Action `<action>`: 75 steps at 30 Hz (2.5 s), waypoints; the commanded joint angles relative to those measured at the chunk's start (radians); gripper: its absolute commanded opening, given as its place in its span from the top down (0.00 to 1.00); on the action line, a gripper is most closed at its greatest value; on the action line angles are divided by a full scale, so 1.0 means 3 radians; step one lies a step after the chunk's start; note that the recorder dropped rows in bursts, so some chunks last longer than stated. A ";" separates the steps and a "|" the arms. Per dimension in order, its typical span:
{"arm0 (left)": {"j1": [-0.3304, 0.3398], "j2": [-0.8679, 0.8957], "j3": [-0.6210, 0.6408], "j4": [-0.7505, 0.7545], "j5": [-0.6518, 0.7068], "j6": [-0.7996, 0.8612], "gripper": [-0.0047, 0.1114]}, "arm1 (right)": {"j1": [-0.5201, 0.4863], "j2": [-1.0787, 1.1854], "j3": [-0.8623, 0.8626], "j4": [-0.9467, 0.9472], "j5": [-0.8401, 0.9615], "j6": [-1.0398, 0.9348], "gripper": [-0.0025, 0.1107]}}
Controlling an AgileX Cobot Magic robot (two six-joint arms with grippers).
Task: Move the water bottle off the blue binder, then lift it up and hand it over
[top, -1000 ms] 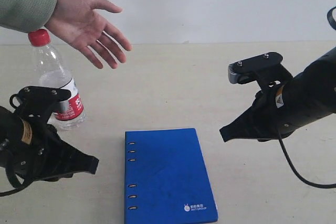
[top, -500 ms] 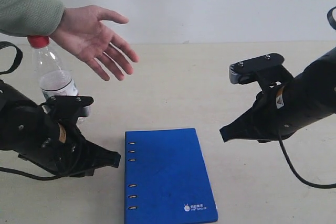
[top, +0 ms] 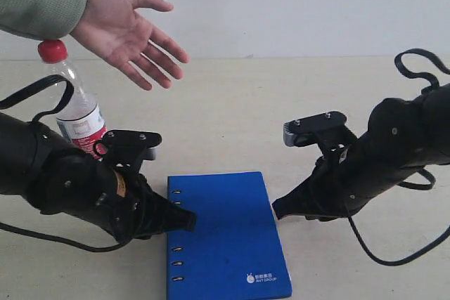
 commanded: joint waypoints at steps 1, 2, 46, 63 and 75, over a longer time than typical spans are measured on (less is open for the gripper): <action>-0.0092 0.0091 -0.0011 -0.0047 0.0403 0.0147 0.92 | -0.0019 0.0143 -0.0088 0.1026 0.0040 -0.0982 0.94; -0.0092 0.0091 -0.0018 -0.0047 0.0397 0.0146 0.92 | -0.0019 0.0150 -0.0118 0.1274 0.0160 -0.1239 0.90; -0.0092 -0.0192 0.0114 -0.0180 -0.0032 0.0310 0.92 | -0.0026 0.0314 -0.0195 0.4004 0.2292 -0.3771 0.55; -0.0092 -0.0192 0.0114 -0.0209 -0.0270 0.0310 0.92 | -0.0026 0.0313 -0.0195 0.3958 0.2237 -0.3740 0.42; -0.0065 -0.0195 0.0114 -0.0203 -0.0253 0.0462 0.92 | -0.0026 0.0313 -0.0195 0.3053 0.1397 -0.2871 0.53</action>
